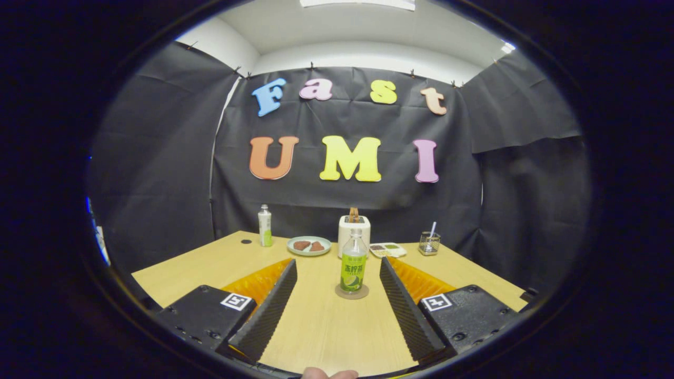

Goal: Take the bottle from table, then pour the juice into the cup, finally place the bottle on the coaster

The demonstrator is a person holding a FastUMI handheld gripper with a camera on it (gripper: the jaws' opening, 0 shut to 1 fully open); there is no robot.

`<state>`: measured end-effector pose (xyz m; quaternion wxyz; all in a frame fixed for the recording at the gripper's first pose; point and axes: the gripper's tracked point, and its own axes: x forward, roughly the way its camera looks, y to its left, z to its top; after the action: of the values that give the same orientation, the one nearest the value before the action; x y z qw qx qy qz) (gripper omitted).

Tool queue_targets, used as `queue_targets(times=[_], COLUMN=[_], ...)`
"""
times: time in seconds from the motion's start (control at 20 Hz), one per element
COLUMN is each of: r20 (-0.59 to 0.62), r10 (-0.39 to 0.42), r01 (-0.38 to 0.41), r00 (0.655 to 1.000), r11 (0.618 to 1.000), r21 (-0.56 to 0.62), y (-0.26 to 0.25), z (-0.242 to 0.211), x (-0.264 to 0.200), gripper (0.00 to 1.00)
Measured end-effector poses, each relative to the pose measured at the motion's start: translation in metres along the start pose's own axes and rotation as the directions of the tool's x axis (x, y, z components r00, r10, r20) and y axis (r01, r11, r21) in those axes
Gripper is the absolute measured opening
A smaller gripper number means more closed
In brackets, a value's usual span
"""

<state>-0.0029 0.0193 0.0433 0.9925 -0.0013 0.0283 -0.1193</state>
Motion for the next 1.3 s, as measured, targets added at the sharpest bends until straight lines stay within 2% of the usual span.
queue_targets(times=[0.15,0.35,0.65,0.9,1.3], r20=[0.029,0.066,0.046,0.040,0.023], r10=[0.024,0.010,-0.008,-0.056,-0.091], r01=[-0.025,-0.011,0.007,0.054,0.090], r00=[0.999,0.998,0.999,0.998,0.996], r11=[1.000,1.000,0.999,0.997,0.995], r21=[0.008,0.003,0.036,0.052,0.033], y=[0.010,0.012,0.020,0.008,0.007], z=[-0.007,-0.012,-0.029,-0.035,-0.040], x=[-0.012,-0.021,-0.020,-0.013,-0.007], gripper=[1.00,1.00,1.00,1.00,1.00])
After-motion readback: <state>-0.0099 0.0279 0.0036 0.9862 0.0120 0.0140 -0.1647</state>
